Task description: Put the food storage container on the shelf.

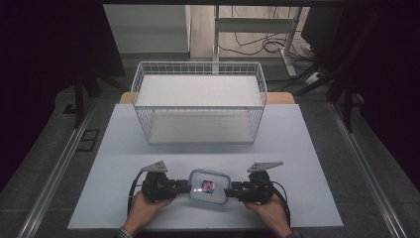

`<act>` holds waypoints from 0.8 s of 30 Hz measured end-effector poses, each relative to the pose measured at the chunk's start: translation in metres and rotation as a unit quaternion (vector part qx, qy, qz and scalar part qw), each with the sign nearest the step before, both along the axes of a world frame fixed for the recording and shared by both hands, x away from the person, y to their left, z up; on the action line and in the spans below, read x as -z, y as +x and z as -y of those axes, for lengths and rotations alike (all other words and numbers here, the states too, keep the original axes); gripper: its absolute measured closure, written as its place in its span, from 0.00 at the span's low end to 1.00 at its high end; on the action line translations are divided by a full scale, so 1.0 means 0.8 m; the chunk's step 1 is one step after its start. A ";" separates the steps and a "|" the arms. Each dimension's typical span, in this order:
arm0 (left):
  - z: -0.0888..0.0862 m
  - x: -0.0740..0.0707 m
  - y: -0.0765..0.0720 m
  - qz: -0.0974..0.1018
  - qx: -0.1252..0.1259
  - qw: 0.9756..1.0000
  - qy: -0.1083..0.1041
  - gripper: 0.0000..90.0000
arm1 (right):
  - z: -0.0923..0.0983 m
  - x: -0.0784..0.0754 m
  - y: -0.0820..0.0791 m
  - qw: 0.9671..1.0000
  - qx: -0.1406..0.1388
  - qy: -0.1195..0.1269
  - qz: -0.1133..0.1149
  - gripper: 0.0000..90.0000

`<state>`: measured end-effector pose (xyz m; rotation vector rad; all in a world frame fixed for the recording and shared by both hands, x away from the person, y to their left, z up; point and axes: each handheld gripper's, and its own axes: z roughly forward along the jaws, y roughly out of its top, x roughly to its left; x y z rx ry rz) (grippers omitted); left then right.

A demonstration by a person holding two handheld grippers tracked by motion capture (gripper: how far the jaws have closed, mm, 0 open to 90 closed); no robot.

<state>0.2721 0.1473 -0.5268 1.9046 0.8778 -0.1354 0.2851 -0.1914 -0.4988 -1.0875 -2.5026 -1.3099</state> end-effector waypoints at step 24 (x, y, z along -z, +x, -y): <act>-0.006 0.003 0.003 -0.022 -0.001 1.000 -0.021 0.74 | -0.002 0.004 0.001 0.999 0.026 0.027 -0.020 0.65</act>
